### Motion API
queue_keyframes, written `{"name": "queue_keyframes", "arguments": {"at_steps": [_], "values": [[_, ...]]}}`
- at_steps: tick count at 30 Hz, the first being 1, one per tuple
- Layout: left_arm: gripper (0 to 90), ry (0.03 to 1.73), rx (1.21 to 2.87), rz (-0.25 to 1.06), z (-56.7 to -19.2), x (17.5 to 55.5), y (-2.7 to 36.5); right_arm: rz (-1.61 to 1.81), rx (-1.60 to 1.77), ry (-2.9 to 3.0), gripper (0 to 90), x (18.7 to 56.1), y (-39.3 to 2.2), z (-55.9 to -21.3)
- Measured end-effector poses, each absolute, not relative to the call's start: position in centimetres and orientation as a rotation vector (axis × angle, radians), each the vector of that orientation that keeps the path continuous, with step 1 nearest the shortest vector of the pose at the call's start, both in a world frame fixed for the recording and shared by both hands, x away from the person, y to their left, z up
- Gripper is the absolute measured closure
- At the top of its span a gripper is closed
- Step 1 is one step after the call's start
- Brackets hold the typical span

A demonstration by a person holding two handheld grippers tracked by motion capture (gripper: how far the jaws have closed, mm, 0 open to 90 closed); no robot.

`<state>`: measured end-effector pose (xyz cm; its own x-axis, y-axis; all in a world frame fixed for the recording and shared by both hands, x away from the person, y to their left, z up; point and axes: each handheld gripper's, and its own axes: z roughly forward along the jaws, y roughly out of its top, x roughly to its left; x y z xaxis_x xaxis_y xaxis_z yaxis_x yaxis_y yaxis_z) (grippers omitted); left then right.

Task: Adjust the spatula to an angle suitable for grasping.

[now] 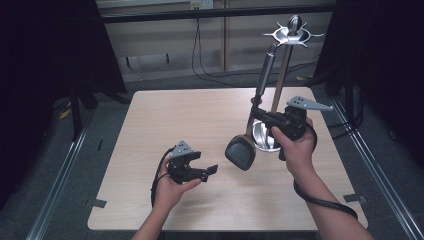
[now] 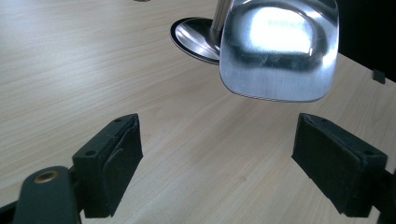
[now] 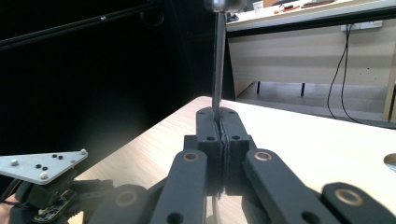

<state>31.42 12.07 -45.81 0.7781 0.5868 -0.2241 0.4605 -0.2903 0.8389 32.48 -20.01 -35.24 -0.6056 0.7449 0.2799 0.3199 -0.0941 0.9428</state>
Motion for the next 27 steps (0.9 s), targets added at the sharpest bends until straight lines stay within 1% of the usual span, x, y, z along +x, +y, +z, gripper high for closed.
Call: {"name": "queue_keyframes", "arguments": {"at_steps": [9, 27], "values": [[15.7, 0.795, 1.943, 0.157, -45.9, 31.4, 12.2, 1.744, 1.196, 1.834, 88.7, 33.2, -20.9, -35.7], [15.7, 0.787, 1.945, 0.152, -46.0, 31.5, 12.1, 1.728, 1.183, 1.809, 87.9, 33.7, -21.2, -36.5]]}}
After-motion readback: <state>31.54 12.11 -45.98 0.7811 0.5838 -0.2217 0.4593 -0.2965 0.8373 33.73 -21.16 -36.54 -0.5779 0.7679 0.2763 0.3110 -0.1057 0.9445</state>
